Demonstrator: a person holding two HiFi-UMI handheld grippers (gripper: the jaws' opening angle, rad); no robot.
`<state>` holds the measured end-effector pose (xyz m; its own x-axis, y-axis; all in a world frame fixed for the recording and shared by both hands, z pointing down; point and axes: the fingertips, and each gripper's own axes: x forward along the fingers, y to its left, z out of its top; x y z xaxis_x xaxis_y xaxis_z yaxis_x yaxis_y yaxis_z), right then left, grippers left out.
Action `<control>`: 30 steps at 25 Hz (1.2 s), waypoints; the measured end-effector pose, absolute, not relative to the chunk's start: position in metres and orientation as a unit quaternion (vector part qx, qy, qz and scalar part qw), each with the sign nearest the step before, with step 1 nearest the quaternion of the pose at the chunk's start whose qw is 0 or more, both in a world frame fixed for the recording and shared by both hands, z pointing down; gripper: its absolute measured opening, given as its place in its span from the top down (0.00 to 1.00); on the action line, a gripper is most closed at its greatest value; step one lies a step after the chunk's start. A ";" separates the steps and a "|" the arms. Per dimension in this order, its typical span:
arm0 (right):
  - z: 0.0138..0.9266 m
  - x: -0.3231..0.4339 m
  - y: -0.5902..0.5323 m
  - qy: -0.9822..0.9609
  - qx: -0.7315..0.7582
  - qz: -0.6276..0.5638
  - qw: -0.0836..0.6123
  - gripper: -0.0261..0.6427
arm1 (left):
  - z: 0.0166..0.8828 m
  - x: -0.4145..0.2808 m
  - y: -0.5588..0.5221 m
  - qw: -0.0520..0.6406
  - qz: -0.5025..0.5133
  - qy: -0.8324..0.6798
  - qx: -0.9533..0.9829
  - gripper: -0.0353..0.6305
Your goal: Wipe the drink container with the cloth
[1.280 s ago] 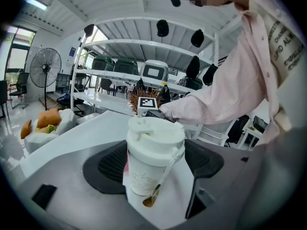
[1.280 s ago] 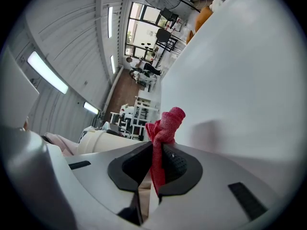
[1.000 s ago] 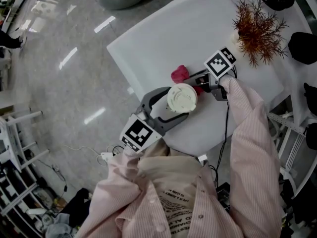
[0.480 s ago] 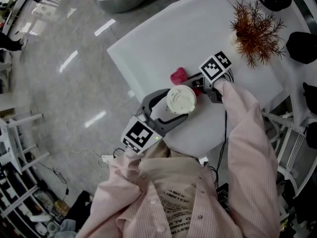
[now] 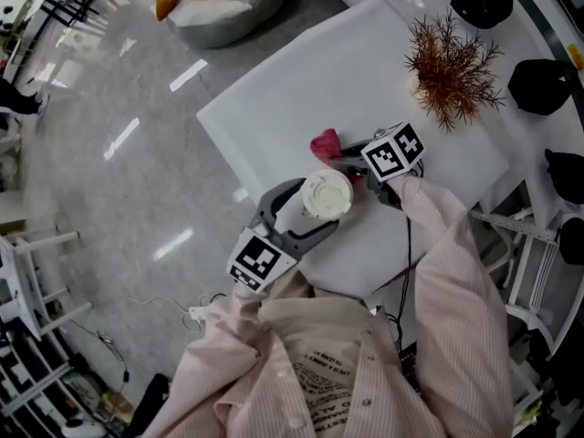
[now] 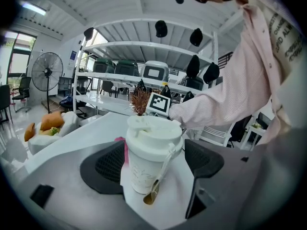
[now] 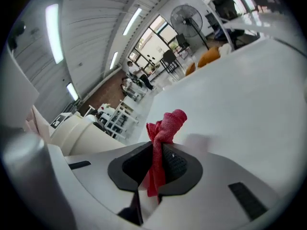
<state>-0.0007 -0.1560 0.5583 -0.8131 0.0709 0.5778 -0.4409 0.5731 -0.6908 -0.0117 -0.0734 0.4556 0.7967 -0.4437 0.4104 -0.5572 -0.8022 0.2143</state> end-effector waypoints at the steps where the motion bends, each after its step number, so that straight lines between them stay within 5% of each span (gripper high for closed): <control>1: 0.551 0.002 -0.161 -0.851 0.125 0.434 0.268 0.90 | 0.454 -0.014 -0.073 0.166 0.169 -0.272 0.933 0.39; 17: 0.422 0.039 -0.159 -0.914 0.324 0.224 0.095 0.90 | 0.405 -0.051 -0.075 0.136 0.121 -0.336 0.924 0.41; 30: 0.336 0.071 -0.104 -0.881 0.450 0.143 0.011 0.90 | 0.348 -0.061 -0.079 0.091 0.084 -0.354 0.927 0.82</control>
<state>0.0711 -0.1039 0.3361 -0.5940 -0.7905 0.1490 -0.7971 0.5534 -0.2417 -0.0611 -0.0786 0.3484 0.7347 -0.6413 0.2213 -0.6721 -0.7323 0.1096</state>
